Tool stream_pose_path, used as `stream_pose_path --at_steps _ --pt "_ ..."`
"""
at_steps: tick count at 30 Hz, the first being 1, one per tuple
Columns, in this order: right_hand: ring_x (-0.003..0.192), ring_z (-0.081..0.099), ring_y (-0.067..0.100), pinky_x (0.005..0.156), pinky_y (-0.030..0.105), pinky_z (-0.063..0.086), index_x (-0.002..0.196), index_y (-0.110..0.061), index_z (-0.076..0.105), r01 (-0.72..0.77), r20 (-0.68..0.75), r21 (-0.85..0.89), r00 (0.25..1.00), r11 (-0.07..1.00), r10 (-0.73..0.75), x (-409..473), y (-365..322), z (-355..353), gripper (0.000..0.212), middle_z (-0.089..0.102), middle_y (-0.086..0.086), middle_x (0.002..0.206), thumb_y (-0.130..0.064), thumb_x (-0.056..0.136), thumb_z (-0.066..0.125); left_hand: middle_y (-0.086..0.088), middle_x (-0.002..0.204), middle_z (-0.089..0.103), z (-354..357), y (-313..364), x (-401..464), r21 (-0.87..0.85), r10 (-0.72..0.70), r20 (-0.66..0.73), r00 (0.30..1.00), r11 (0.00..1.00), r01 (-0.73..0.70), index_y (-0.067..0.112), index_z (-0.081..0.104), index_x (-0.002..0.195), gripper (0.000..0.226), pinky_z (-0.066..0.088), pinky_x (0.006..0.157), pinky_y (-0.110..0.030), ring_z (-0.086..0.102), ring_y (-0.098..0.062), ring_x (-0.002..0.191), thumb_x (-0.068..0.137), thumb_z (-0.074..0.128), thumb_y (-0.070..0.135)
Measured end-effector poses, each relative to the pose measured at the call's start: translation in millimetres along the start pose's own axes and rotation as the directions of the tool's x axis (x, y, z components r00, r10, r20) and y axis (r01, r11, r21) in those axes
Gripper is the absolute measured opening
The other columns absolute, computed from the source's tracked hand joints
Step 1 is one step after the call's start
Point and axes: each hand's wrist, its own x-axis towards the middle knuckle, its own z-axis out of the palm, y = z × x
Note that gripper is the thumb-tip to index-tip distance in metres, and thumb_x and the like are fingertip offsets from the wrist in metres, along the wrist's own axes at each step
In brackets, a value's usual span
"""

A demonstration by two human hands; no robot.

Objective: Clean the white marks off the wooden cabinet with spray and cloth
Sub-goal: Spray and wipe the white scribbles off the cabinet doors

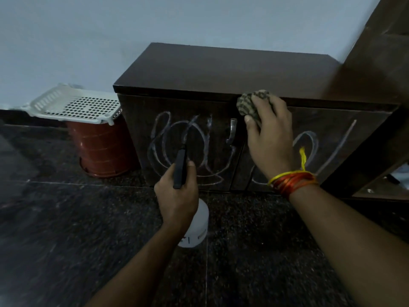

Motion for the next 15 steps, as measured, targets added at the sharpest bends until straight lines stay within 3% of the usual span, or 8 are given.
stream_pose_path --at_steps 4,7,12,15 --pt "0.121 0.046 0.037 0.104 0.042 0.036 0.126 -0.005 0.058 0.026 -0.010 0.040 1.000 0.999 -0.026 -17 -15 13 0.038 0.049 0.020 0.133 -0.017 0.089 0.055 -0.008 0.054 0.040 -13 -10 4 0.070 0.044 0.023 0.999 0.996 -0.046 0.009 0.048 0.064 0.038 0.033 0.048 -0.035 0.038 -0.021 0.049 0.094 0.059 0.029" --pt "0.122 0.046 0.038 0.104 0.041 0.035 0.127 -0.007 0.057 0.004 0.044 0.071 0.999 0.997 -0.007 -31 -22 21 0.039 0.049 0.020 0.132 -0.018 0.090 0.055 0.001 0.051 0.042 -23 -23 7 0.209 0.172 0.114 0.979 0.959 -0.192 0.014 0.050 0.065 0.036 0.032 0.047 -0.027 0.038 -0.012 0.044 0.094 0.057 0.033" --pt "0.125 0.045 0.034 0.105 0.048 0.039 0.130 -0.009 0.055 -0.121 0.119 0.121 0.987 0.985 0.107 -56 -16 33 0.040 0.048 0.017 0.134 -0.019 0.091 0.055 0.012 0.064 0.049 -38 -43 16 0.450 0.299 0.332 0.894 0.783 -0.429 0.023 0.051 0.074 0.027 0.030 0.051 -0.021 0.044 -0.006 0.051 0.084 0.048 0.048" --pt "0.127 0.043 0.030 0.108 0.043 0.036 0.134 -0.011 0.052 -0.246 0.179 0.146 0.959 0.958 0.219 -74 -13 37 0.041 0.045 0.013 0.136 -0.019 0.094 0.055 0.003 0.070 0.057 -48 -54 19 0.525 0.323 0.426 0.845 0.672 -0.522 0.018 0.059 0.084 0.035 0.034 0.054 -0.025 0.054 -0.018 0.055 0.079 0.047 0.050"
